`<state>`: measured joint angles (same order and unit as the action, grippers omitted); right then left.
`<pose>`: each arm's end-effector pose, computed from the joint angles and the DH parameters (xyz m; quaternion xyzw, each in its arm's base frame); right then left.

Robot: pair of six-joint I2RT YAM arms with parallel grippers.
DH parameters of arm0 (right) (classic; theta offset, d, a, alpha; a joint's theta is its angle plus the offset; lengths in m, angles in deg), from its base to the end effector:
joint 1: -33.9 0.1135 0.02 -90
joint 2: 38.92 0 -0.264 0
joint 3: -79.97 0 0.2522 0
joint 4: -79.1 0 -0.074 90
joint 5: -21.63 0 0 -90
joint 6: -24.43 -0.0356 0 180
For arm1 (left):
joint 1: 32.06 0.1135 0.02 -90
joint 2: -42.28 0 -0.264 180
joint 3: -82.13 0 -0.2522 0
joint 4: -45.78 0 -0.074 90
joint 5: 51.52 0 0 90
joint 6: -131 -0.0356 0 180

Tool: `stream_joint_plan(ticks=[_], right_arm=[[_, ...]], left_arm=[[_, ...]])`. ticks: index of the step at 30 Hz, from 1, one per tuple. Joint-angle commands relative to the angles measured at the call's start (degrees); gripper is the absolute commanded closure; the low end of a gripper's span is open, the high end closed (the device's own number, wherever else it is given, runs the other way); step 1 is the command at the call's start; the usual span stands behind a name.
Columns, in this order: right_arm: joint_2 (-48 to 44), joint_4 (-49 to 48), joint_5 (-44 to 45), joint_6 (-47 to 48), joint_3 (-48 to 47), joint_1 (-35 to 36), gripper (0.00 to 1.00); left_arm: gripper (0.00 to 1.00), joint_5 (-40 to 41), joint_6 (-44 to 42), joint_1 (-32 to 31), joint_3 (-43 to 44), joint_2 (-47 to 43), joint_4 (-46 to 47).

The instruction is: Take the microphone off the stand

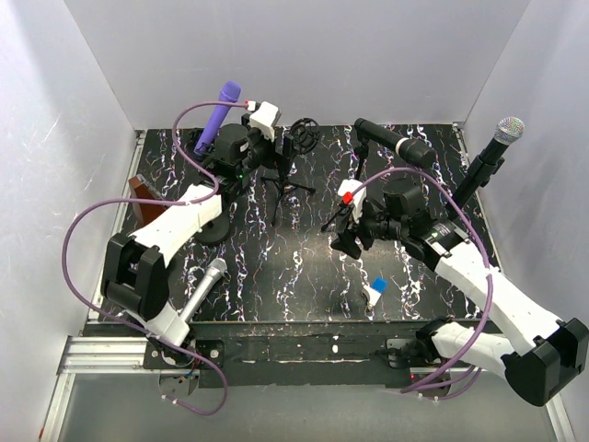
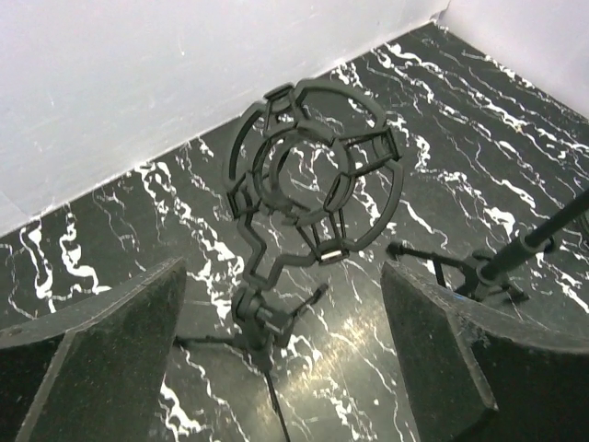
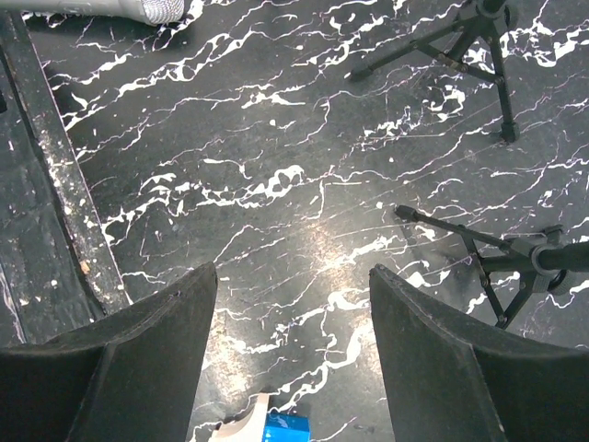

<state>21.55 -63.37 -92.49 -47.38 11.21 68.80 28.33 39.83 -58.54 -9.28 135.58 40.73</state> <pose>0.1823 0.1449 0.3276 -0.4716 0.7075 0.2502 0.4631 0.3499 -0.1813 0.3379 0.2374 0.7260 -0.2066 0.6115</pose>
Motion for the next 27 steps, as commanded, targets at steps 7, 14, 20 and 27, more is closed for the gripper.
stream_joint_plan(ticks=[7, 14, 20, 27], right_arm=[[-7.72, 5.93, 1.09, -3.07, 1.73, -0.35, 0.26], [-20.81, 5.85, -2.25, -7.48, 8.15, -1.58, 0.24], [-27.68, 11.64, 1.27, -8.26, 10.44, -2.28, 0.23], [-31.02, 14.38, 2.23, -8.62, 12.11, -4.22, 0.23]], left_arm=[[0.12, -23.89, -7.00, -0.41, 4.25, -9.46, -14.66], [0.14, -32.22, -4.36, -7.78, 14.90, -1.29, -17.24], [0.18, -24.15, -4.02, -13.24, 20.79, 7.67, -13.11], [0.25, -15.43, -3.23, -16.06, 27.91, 14.72, -11.08]])
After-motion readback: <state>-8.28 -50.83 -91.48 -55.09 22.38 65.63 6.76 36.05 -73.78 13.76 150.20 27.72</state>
